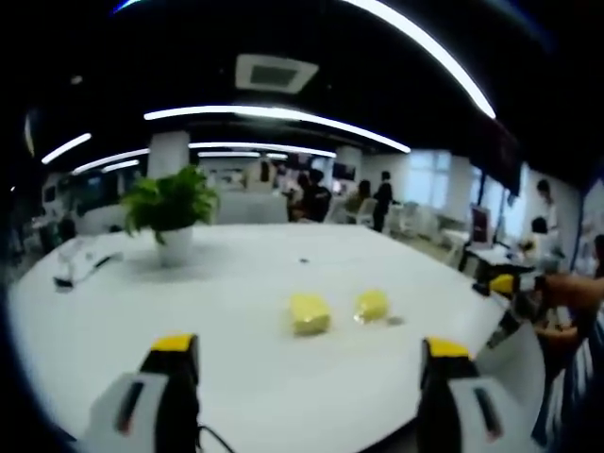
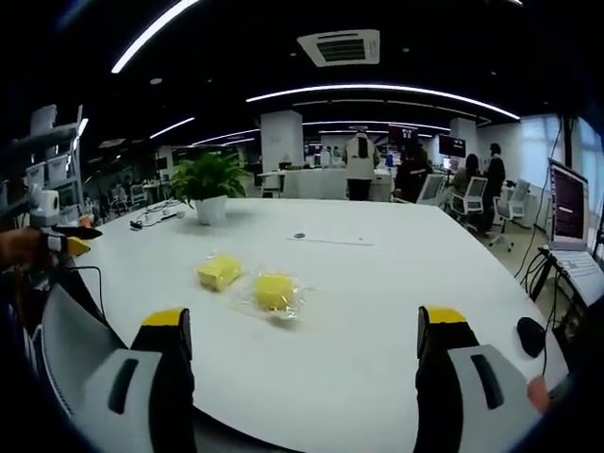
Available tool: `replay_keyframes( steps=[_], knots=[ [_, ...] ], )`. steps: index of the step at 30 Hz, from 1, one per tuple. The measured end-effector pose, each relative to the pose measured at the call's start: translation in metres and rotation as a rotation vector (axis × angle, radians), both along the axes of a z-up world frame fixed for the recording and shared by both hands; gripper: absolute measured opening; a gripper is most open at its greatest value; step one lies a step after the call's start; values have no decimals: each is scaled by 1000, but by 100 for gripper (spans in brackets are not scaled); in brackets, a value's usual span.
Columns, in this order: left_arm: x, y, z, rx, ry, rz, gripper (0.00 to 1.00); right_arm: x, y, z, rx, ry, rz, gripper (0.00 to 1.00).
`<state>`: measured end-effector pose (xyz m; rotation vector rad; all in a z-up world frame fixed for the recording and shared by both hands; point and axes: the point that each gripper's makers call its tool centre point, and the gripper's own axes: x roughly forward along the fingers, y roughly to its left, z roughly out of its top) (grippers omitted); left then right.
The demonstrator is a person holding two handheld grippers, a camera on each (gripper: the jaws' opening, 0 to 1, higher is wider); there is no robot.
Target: Compare the silicone blocks by pressing each to a similar depth, holding the contact briefly, and releasing to observe deformation and rebound differences across the visible hardness samples.
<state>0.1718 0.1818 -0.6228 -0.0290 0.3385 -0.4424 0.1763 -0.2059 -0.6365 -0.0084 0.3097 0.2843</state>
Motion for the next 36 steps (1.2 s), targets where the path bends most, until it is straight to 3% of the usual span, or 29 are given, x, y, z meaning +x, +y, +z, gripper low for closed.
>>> replay_keyframes(
  steps=[9,17,36],
  knots=[
    [3,5,4,15,-23,17,100,1,10,5,6,-25,28,96],
    [3,5,3,15,-17,10,100,0,8,-3,1,20,27,96],
    [4,9,-2,-5,4,25,100,5,12,-5,8,28,40,96]
  ],
)
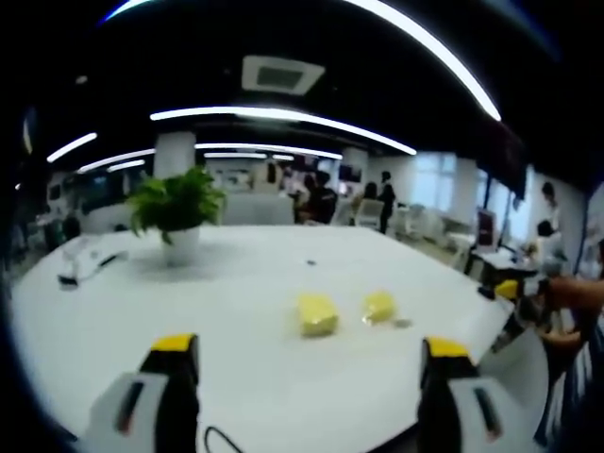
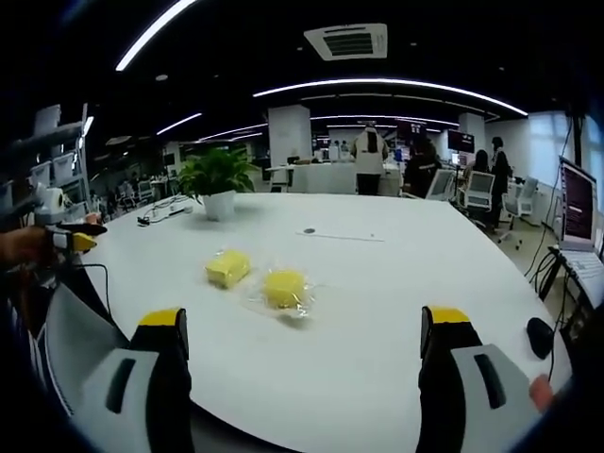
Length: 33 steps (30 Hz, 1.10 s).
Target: Compare the silicone blocks by pressing each to a similar depth, holding the contact briefly, and releasing to observe deformation and rebound differences across the visible hardness samples.
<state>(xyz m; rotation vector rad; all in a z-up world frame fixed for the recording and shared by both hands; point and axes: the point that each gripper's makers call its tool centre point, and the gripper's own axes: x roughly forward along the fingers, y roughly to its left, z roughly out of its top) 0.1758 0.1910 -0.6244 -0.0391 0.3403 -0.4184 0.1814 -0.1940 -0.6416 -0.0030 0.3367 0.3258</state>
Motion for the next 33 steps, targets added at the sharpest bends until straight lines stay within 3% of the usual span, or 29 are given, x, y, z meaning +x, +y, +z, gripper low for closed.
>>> replay_keyframes(
  steps=[25,29,33],
  knots=[
    [8,-11,-1,-19,33,-37,100,-1,1,-7,-3,43,16,90],
    [12,-13,-3,-27,44,-43,100,-1,-1,-8,9,42,8,92],
    [20,-14,-7,-26,67,-49,100,0,0,-1,43,3,5,96]
  ],
)
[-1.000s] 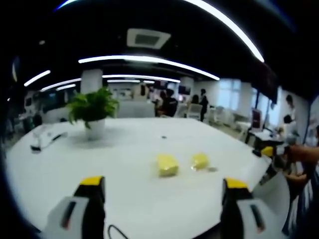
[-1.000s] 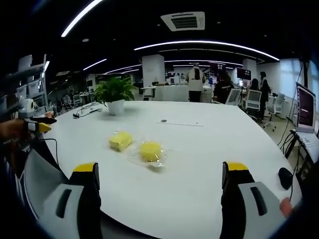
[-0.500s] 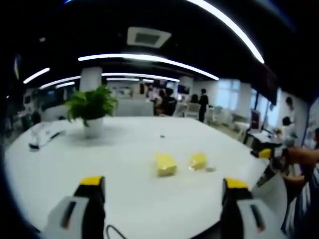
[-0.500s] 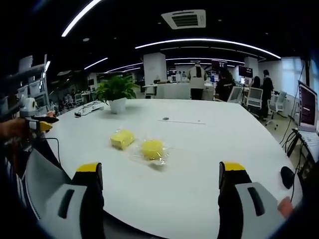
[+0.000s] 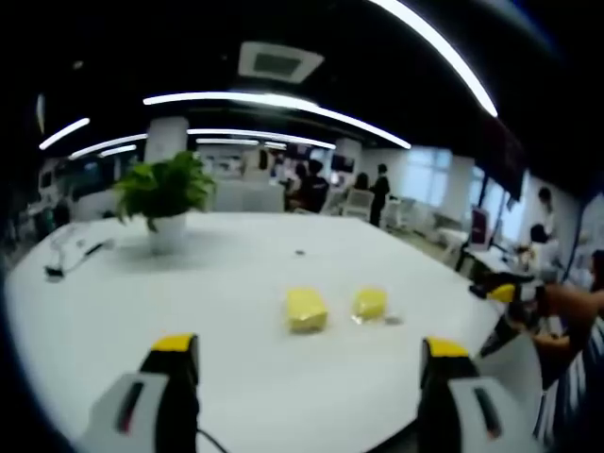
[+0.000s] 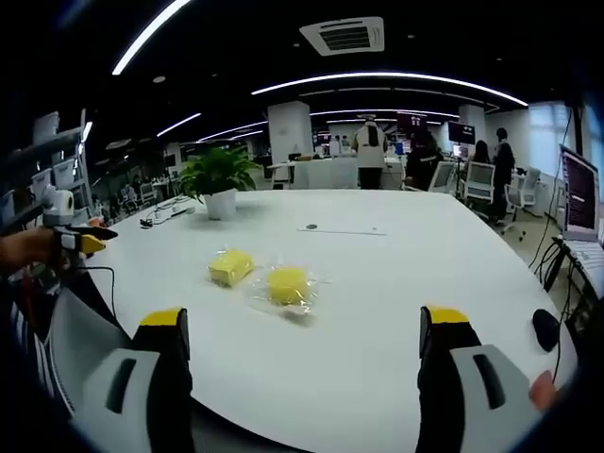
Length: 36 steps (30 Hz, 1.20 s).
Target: Compare the silicone blocks by pressing each to a similar depth, holding the contact briefly, and releasing to observe deformation and rebound differences across the visible hardness samples.
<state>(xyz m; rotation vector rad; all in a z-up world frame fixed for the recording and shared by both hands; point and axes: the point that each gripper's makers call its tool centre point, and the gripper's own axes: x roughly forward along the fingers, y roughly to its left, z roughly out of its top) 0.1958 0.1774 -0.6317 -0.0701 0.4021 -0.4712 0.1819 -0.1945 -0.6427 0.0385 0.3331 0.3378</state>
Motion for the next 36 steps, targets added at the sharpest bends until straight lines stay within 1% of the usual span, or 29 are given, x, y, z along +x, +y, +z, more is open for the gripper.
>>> replay_keyframes(
  steps=[1,2,4,6,7,9,12,16,17,18,20,21,22,24,25,27,28,29,31,32,33,34,36],
  knots=[
    [2,0,0,-1,2,1,100,0,0,1,7,-5,0,96],
    [6,0,2,-11,-2,4,100,1,-2,5,17,-23,-1,96],
    [12,0,3,-27,1,6,100,1,-2,5,17,-25,-5,96],
    [18,-1,3,-27,3,4,100,1,-1,8,18,-42,-3,96],
    [21,-1,3,-21,3,2,100,1,-2,7,13,-38,-3,96],
    [28,-2,0,2,12,-11,100,0,-6,1,6,-9,-11,96],
    [44,-2,-4,27,26,-31,100,-2,-10,-7,7,30,-25,96],
    [66,-7,-8,26,53,-72,100,-4,-15,-14,10,59,-49,96],
    [73,-10,-11,12,74,-88,100,-5,-17,-16,9,70,-58,96],
    [77,-14,-15,-6,99,-111,99,-6,-19,-18,6,73,-64,96],
    [87,-16,-23,-25,159,-120,94,-7,-22,-19,1,77,-73,96],
    [98,-17,-26,-31,162,-124,92,-7,-24,-19,-1,78,-78,96],
    [103,-19,-29,-39,180,-132,90,-8,-26,-19,-6,80,-84,96],
    [118,-24,-32,-74,197,-139,91,-11,-31,-20,-9,83,-100,96],
    [125,-27,-35,-88,217,-143,90,-12,-33,-20,-8,84,-105,96],
    [136,-32,-35,-97,211,-150,89,-15,-38,-21,-13,87,-122,96],
    [142,-36,-39,-107,233,-158,89,-16,-39,-21,-14,89,-126,96],
    [146,-38,-42,-108,241,-168,88,-18,-41,-22,-16,95,-134,96],
    [155,-43,-49,-116,266,-180,88,-21,-45,-25,-22,108,-140,92],
    [157,-47,-55,-130,304,-200,87,-22,-45,-25,-23,113,-141,90],
    [161,-48,-58,-140,319,-193,87,-25,-47,-28,-25,130,-151,90],
    [169,-48,-63,-147,325,-187,86,-25,-48,-28,-26,130,-153,90],
    [175,-49,-71,-158,367,-184,84,-26,-49,-27,-34,130,-160,90]
  ],
)
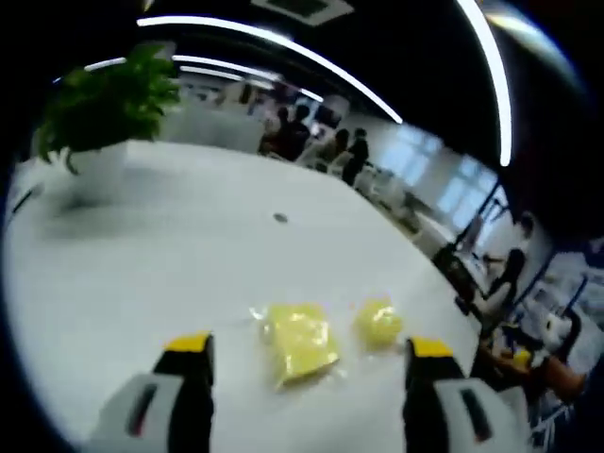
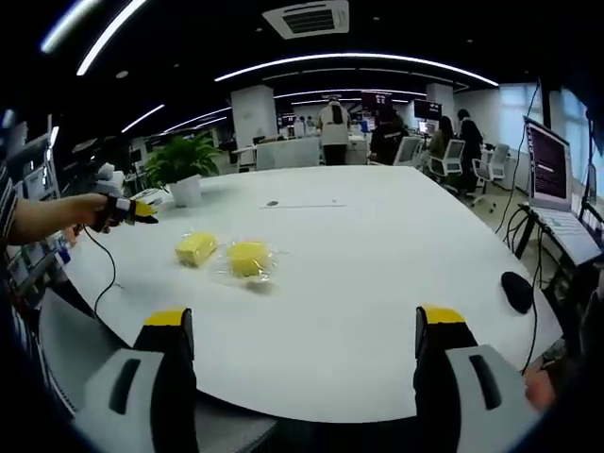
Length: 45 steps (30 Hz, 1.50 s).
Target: Compare the silicone blocks by pressing each to a similar depth, holding the contact briefly, and releasing to observe deformation and rebound differences across the visible hardness samples.
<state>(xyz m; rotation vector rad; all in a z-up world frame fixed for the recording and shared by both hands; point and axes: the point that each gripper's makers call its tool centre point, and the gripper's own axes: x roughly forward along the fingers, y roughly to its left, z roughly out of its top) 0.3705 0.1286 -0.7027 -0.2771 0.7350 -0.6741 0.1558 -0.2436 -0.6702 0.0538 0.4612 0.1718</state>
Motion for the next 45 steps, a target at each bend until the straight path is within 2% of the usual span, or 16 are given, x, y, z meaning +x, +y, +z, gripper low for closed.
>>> replay_keyframes(
  steps=[4,7,8,13,17,21,24,31,40,45],
  knots=[
    [17,3,-17,-19,56,22,76,-1,-3,3,-2,-4,-19,90],
    [21,4,-32,-19,97,17,60,-3,-5,2,-11,7,-22,90],
    [24,5,-36,-19,110,27,58,-3,-7,4,-16,6,-25,90],
    [36,3,-50,-72,152,75,56,-6,-16,5,-34,12,-46,89],
    [44,6,-61,-82,176,118,53,-8,-21,7,-51,18,-53,88],
    [51,6,-66,-133,206,165,44,-9,-25,7,-60,25,-63,87],
    [54,4,-65,-164,220,197,42,-9,-26,6,-68,34,-61,87],
    [59,-3,-68,-203,239,215,31,-9,-27,5,-82,43,-58,86],
    [63,-14,-73,-270,263,242,25,-9,-30,6,-104,55,-51,84],
    [64,-21,-72,-318,269,264,15,-9,-35,6,-118,61,-56,83]
  ],
)
